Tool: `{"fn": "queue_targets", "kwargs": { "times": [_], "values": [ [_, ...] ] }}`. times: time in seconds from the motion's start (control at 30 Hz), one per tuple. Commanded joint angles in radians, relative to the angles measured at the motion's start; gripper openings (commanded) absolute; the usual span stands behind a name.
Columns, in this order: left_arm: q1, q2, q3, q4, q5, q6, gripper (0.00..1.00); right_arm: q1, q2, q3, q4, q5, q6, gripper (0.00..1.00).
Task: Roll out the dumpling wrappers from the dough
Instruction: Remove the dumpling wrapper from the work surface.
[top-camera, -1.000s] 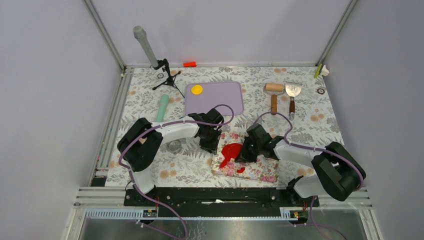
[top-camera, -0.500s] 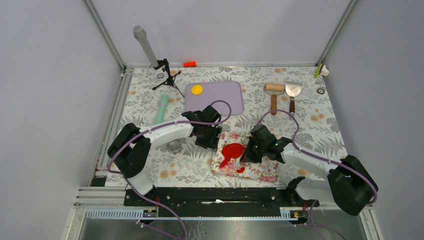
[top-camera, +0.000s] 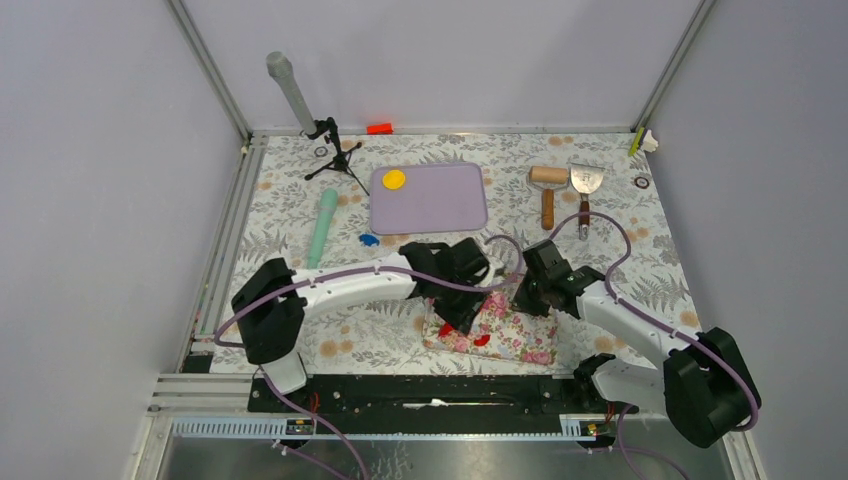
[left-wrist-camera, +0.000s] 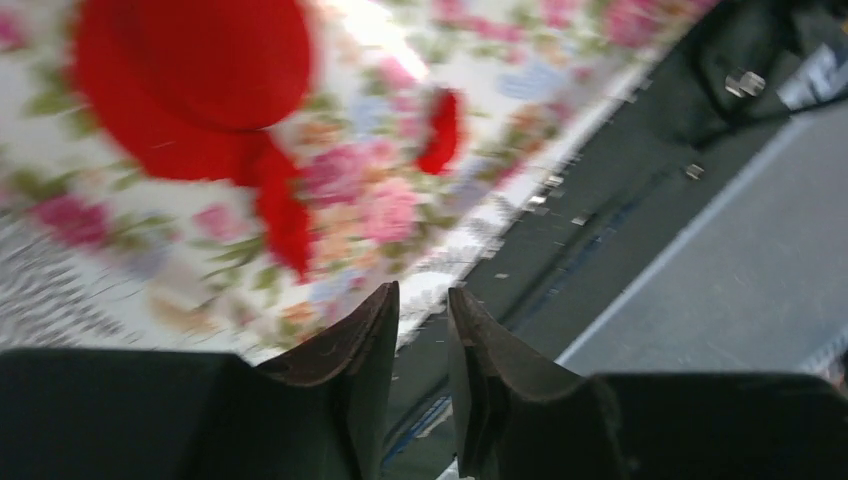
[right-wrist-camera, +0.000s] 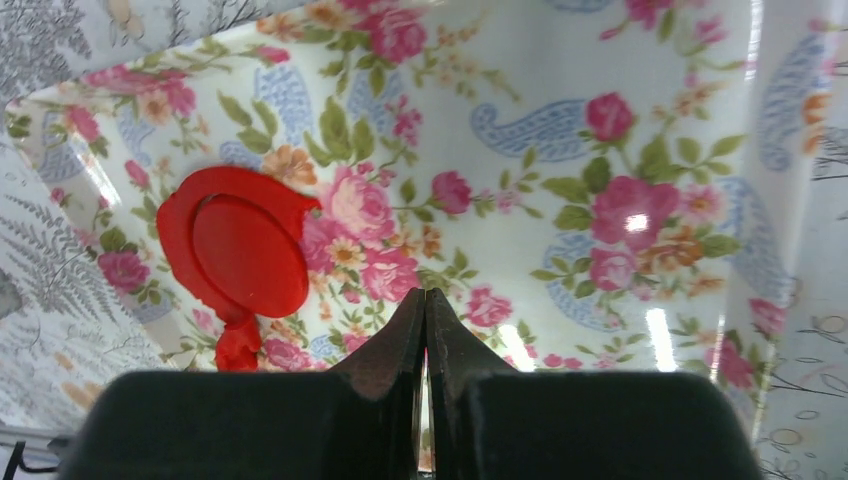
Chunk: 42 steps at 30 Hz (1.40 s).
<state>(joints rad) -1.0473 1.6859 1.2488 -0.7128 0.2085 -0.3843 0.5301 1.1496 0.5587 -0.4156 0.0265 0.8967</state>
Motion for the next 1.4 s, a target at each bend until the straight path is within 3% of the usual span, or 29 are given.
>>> {"fn": "queue_targets", "kwargs": {
  "times": [0.0, 0.37, 0.6, 0.8, 0.87, 1.1, 1.17, 1.37],
  "values": [
    [-0.08, 0.056, 0.085, 0.026, 0.102, 0.043, 0.29, -0.039, -0.031, 0.036, -0.055, 0.065, -0.029, 0.06],
    [-0.068, 0.2, 0.094, 0.121, 0.1, 0.041, 0.16, -0.138, -0.076, -0.111, 0.053, -0.071, 0.038, 0.03],
    [-0.02, 0.18, 0.003, 0.191, 0.055, 0.031, 0.13, -0.19, -0.115, -0.148, 0.031, -0.045, 0.047, 0.02],
    [0.035, 0.149, -0.061, 0.238, 0.074, -0.014, 0.14, -0.262, -0.125, -0.079, -0.04, 0.021, -0.025, 0.04],
    [0.046, 0.132, -0.08, 0.244, 0.082, -0.018, 0.14, -0.267, -0.138, -0.027, -0.08, 0.063, -0.072, 0.12],
    [0.053, 0.084, -0.093, 0.227, 0.086, -0.022, 0.14, -0.312, -0.129, 0.109, -0.234, 0.231, -0.219, 0.56],
    [0.058, 0.086, -0.095, 0.226, 0.086, -0.023, 0.14, -0.345, -0.083, 0.104, -0.222, 0.182, -0.226, 0.61],
    [0.096, 0.094, -0.115, 0.238, 0.096, -0.016, 0.14, -0.39, 0.026, 0.086, -0.205, 0.093, -0.219, 0.64]
  ]
}}
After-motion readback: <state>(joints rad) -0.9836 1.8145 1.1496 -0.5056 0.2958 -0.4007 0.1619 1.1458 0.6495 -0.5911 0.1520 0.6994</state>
